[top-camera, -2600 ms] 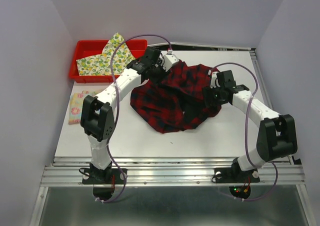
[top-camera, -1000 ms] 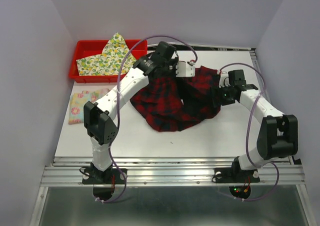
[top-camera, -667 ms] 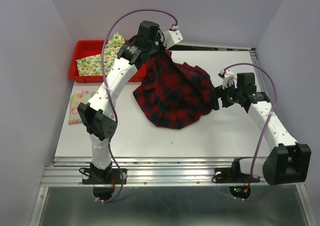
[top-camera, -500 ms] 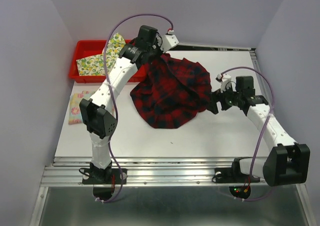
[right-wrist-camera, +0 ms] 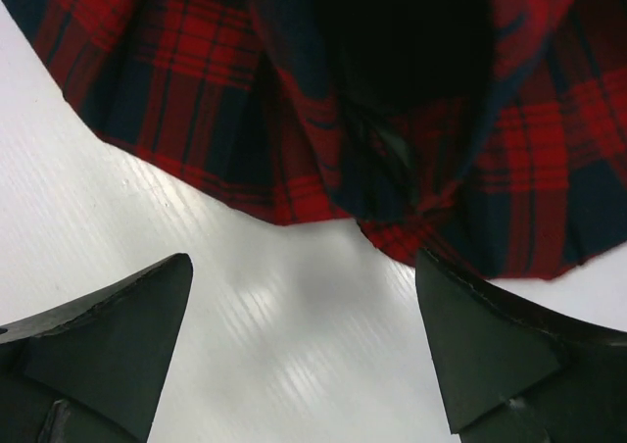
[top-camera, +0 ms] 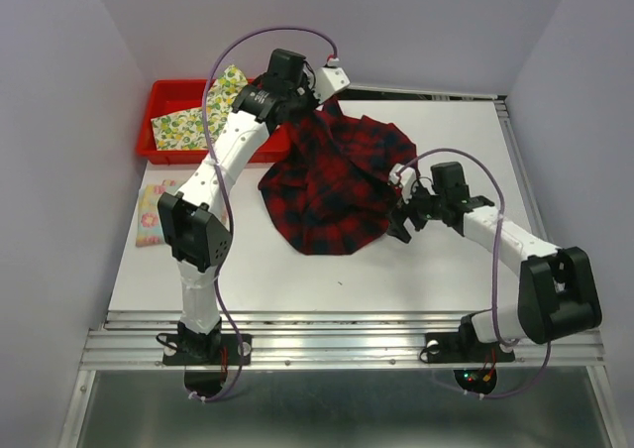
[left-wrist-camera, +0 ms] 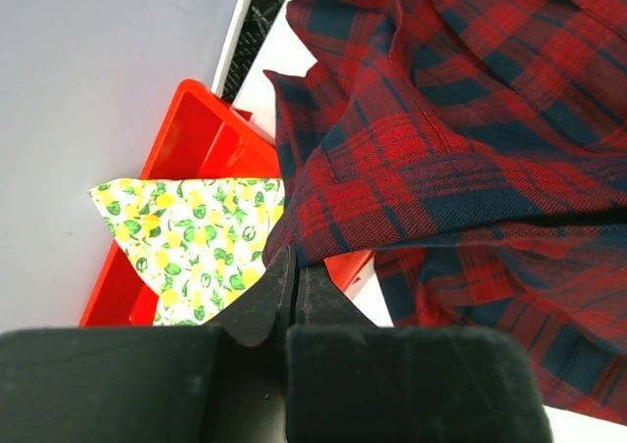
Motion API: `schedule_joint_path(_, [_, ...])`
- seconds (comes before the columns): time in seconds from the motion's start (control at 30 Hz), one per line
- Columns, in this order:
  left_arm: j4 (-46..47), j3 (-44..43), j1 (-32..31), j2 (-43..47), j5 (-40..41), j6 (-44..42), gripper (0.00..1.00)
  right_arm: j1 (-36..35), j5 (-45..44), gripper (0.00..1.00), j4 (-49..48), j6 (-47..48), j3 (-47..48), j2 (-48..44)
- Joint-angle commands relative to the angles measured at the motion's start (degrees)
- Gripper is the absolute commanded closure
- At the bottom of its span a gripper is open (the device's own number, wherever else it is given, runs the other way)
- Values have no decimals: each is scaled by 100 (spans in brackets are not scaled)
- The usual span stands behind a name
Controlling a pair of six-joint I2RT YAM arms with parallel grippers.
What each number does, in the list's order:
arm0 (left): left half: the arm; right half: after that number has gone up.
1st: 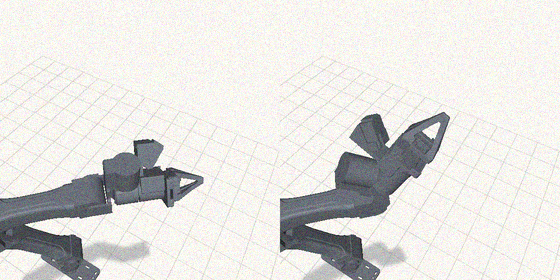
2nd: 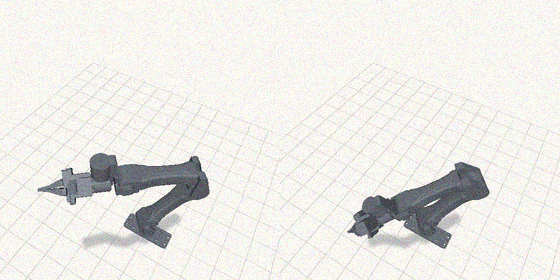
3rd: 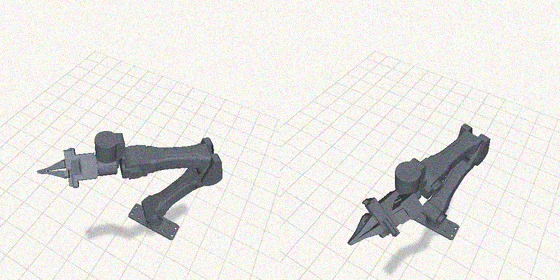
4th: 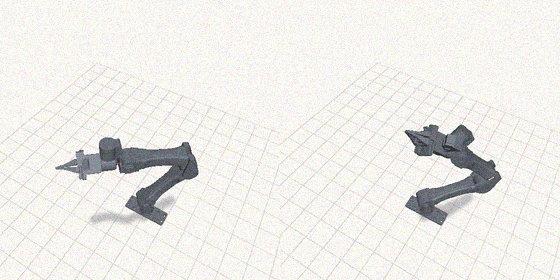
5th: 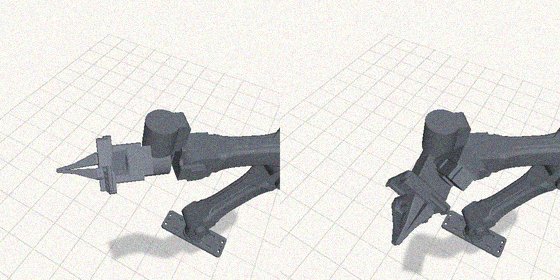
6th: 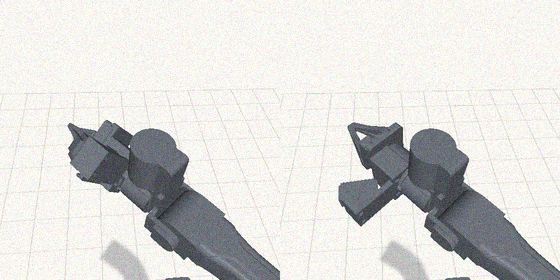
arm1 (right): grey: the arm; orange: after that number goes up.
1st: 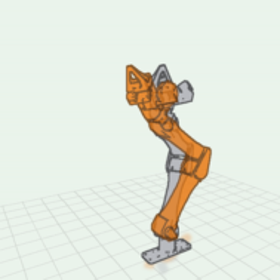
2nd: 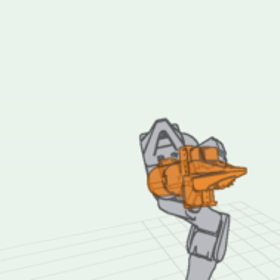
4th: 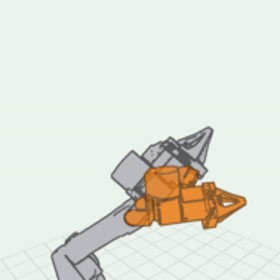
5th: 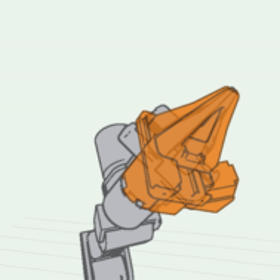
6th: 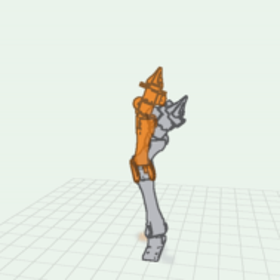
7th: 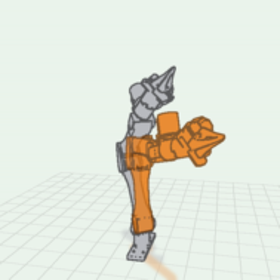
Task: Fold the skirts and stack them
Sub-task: Flatten the skirt out
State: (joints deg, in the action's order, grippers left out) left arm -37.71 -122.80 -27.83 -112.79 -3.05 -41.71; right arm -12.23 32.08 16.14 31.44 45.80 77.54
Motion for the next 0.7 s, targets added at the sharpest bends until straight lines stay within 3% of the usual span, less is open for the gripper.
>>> schedule_joint_path(0.0, [352, -428, 138, 21, -143, -12, 100, -227, -368, 0, -955, 196, 147, 540])
schedule_joint_path(0.37, [484, -209, 208, 205, -258, -153, 100, -227, -589, 3, -2036, -648, 790, 1440])
schedule_joint_path(0.67, [484, -139, 270, 258, -275, -197, 100, -227, -88, 4, -1264, -236, 1019, 1115])
